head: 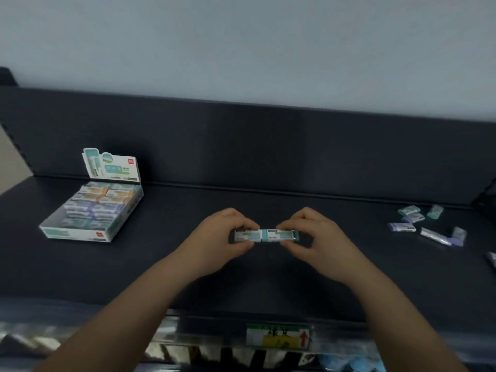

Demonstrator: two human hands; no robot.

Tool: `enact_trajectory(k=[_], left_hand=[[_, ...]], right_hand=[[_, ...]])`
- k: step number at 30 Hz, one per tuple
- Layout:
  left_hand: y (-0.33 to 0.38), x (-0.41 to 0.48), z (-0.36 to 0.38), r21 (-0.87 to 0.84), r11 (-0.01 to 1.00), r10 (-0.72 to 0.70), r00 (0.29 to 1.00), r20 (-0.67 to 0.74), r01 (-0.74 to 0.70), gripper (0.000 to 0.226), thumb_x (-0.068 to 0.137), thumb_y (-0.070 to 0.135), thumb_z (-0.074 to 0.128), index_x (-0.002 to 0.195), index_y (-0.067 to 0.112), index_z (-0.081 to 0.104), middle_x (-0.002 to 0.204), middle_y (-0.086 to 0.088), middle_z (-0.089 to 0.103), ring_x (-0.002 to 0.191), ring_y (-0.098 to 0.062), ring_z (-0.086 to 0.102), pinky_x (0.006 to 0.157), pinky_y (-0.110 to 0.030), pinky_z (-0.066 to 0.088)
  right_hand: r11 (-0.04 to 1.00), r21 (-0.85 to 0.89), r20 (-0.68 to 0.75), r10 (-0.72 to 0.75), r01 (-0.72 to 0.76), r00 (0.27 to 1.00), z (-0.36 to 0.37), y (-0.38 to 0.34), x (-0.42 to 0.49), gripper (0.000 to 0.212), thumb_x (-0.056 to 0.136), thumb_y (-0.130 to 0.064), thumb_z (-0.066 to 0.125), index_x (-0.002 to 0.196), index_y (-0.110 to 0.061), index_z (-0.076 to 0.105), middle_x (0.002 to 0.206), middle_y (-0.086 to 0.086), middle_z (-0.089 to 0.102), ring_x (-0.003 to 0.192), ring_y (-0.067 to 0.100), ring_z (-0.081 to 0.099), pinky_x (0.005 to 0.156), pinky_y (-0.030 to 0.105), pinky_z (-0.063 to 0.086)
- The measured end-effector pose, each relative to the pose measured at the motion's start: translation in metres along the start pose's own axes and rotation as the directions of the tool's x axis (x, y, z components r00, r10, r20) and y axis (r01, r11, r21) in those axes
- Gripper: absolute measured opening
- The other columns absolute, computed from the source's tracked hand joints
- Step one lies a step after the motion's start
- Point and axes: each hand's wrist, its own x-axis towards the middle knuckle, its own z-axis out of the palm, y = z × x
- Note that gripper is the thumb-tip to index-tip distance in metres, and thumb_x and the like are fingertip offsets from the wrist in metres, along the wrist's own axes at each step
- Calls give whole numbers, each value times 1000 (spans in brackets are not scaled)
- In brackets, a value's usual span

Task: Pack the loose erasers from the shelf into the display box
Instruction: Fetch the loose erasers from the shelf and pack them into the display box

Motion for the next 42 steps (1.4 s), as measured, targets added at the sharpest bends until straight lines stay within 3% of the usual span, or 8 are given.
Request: enact_trajectory(k=[5, 13, 18, 25, 32, 35, 39, 42], left_hand=[[-9, -12, -14, 52, 998, -25, 1000, 0, 25, 28, 82, 25, 72, 108, 34, 67, 102, 15, 58, 98, -3, 55, 90, -29, 47], [-35, -31, -31, 68, 996, -44, 997, -68, 49, 28, 82, 24, 72, 106, 38, 65, 102, 20, 57, 100, -2, 54, 92, -30, 46], [-71, -49, -65, 115, 993, 3, 994, -107, 9, 26, 79, 36, 67, 104, 41, 62, 99, 22, 59, 96, 0, 55, 88, -40, 47], [-154, -71, -166, 273, 962, 12, 988, -155, 31, 31, 77, 42, 69, 106, 48, 58, 97, 30, 60, 97, 2, 56, 92, -41, 38], [-215, -86, -223, 391, 919, -60, 998, 13, 50, 30, 83, 46, 67, 113, 44, 60, 111, 25, 59, 104, 2, 48, 91, -26, 21], [-223, -82, -225, 441, 897, -48, 994, 101, -2, 32, 85, 49, 63, 116, 43, 59, 115, 23, 59, 106, 1, 48, 88, -27, 20], [-230, -76, -222, 496, 867, -42, 986, 163, -45, 33, 85, 49, 61, 117, 43, 58, 116, 22, 54, 105, 0, 48, 87, -30, 23], [-233, -77, -219, 494, 868, -22, 988, 154, -57, 34, 86, 49, 62, 119, 42, 59, 116, 22, 47, 91, -2, 39, 91, -27, 23]], right_hand=[[1000, 17, 48, -25, 24, 999, 12, -13, 13, 27, 85, -32, 68, 112, -36, 67, 100, -19, 50, 94, 3, 54, 83, 31, 50], [999, 8, 52, -45, 44, 998, 35, -37, 31, 29, 85, -32, 69, 114, -33, 67, 100, -20, 51, 95, 2, 53, 84, 27, 49], [996, -26, 60, -82, 83, 995, 58, -77, 61, 30, 84, -30, 71, 114, -32, 68, 102, -18, 55, 97, 4, 54, 86, 27, 49], [997, -38, -64, -75, 72, 995, 120, -166, 125, 34, 83, -35, 71, 117, -37, 65, 104, -20, 59, 95, 2, 48, 84, 10, 37], [985, -168, -68, -46, 34, 997, 184, -223, 164, 27, 84, -35, 70, 111, -35, 68, 107, -18, 62, 89, 9, 48, 82, 35, 46], [981, -194, -70, 2, -16, 998, 193, -229, 167, 25, 83, -33, 72, 108, -35, 69, 106, -17, 64, 88, 10, 48, 82, 37, 47], [966, -253, 36, 72, -60, 997, 197, -237, 171, 26, 87, -37, 65, 113, -36, 66, 116, -18, 59, 98, 11, 48, 89, 36, 43], [959, -272, 84, 103, -77, 991, 197, -243, 178, 26, 88, -35, 64, 114, -34, 65, 119, -15, 57, 102, 13, 49, 92, 37, 42]])
